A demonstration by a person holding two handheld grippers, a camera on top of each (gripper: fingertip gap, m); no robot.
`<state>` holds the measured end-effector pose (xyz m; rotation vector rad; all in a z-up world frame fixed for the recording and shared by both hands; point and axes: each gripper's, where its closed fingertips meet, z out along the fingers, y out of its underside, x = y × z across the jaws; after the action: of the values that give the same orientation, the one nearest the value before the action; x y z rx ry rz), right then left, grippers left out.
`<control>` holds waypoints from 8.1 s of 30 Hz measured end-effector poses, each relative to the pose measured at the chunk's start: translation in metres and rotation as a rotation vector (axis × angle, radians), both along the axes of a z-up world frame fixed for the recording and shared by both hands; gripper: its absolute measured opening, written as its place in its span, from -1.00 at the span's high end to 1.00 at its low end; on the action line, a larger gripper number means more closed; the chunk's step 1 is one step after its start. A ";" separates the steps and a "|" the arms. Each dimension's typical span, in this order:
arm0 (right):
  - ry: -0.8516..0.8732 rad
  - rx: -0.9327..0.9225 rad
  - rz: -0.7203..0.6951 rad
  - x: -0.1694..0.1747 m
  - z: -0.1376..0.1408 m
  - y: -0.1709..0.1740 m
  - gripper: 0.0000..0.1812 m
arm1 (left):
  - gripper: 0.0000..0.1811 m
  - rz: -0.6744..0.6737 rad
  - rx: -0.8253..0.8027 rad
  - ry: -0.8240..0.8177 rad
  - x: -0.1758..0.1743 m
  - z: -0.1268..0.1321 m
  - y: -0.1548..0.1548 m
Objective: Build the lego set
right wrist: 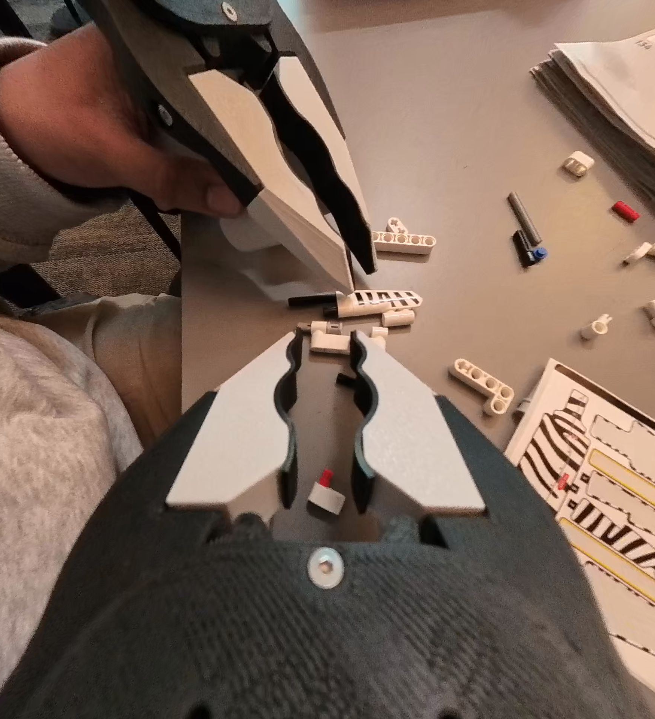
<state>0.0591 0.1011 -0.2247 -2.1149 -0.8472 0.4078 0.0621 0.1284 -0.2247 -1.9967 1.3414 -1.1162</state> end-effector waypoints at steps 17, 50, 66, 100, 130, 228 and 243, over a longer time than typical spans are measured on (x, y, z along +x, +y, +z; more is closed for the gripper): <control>-0.033 -0.036 -0.027 0.005 -0.008 0.004 0.58 | 0.87 0.008 -0.013 -0.010 0.000 0.001 0.001; -0.011 -0.059 0.033 0.008 -0.007 0.007 0.48 | 0.94 -0.011 -0.043 -0.019 0.000 0.001 -0.002; 0.032 -0.157 -0.033 0.035 -0.005 -0.005 0.54 | 0.87 0.002 -0.052 -0.061 -0.001 0.005 0.000; 0.051 0.207 -0.130 0.049 0.029 0.010 0.69 | 0.88 0.034 -0.086 -0.147 -0.004 0.015 0.004; 0.078 0.187 -0.168 0.053 0.030 0.017 0.79 | 0.97 0.010 -0.132 -0.173 -0.004 0.017 0.002; -0.006 -0.036 -0.037 0.008 -0.004 0.002 0.58 | 0.99 0.015 -0.122 -0.094 -0.001 0.006 0.001; 0.004 -0.054 -0.034 0.007 -0.005 0.002 0.58 | 1.00 0.014 -0.130 -0.097 -0.001 0.006 0.000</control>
<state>0.0664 0.1032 -0.2300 -2.1740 -0.8053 0.4210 0.0609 0.1287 -0.2183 -2.0112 1.2330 -1.3061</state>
